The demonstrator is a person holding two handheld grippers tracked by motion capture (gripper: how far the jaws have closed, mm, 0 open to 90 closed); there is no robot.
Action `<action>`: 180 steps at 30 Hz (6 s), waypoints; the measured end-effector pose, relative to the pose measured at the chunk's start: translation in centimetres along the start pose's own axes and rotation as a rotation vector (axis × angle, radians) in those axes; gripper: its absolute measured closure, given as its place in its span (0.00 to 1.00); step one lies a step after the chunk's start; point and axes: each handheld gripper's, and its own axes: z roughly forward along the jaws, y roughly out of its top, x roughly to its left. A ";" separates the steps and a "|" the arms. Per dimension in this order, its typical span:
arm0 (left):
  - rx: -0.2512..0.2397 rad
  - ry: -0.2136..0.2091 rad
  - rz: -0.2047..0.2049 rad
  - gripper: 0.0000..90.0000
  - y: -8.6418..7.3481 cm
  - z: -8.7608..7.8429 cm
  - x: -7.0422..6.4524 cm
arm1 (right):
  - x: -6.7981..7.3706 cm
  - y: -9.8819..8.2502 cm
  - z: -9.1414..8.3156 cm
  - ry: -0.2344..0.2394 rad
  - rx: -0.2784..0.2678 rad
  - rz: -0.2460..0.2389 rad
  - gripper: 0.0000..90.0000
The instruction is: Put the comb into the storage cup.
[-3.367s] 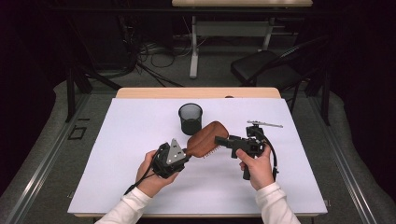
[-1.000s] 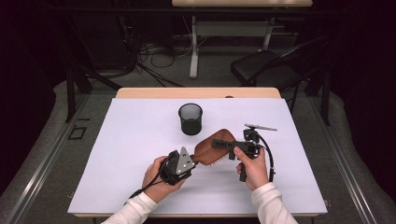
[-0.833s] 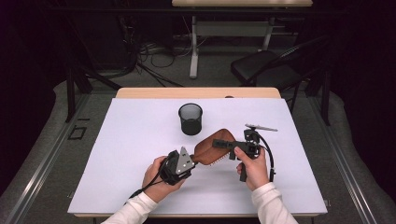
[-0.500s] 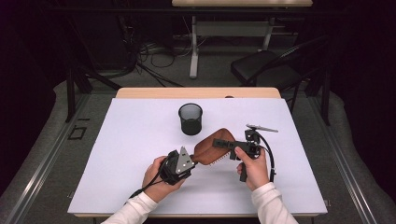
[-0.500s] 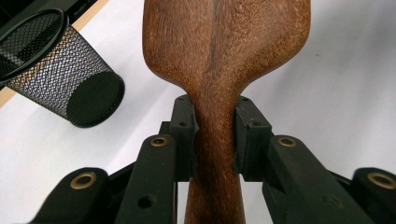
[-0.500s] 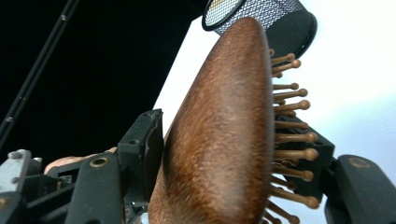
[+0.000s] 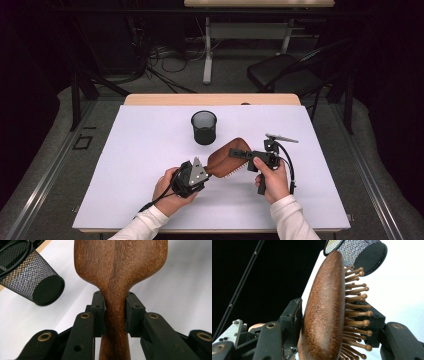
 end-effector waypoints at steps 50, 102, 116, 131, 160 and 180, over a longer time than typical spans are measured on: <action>-0.043 -0.020 -0.051 0.80 -0.1 -0.3 0.5 | 0.6 1.3 -0.2 0.049 0.059 0.135 0.58; -0.118 -0.098 -0.303 0.46 -1.2 -1.0 3.7 | 0.9 3.4 -0.5 -0.019 0.034 0.125 0.57; -0.132 -0.081 -0.364 0.16 -1.5 -0.9 4.4 | 1.0 3.9 -0.2 -0.039 0.028 0.120 0.57; -0.141 -0.095 -0.451 0.00 -1.9 -0.8 5.2 | 1.3 4.7 0.0 -0.058 0.020 0.107 0.57; -0.158 -0.088 -0.495 0.00 -2.5 -1.5 6.4 | 2.0 6.6 0.5 -0.101 -0.005 0.093 0.57; -0.158 -0.087 -0.492 0.00 -2.6 -1.4 6.3 | 3.2 8.6 0.2 -0.114 -0.044 0.080 0.57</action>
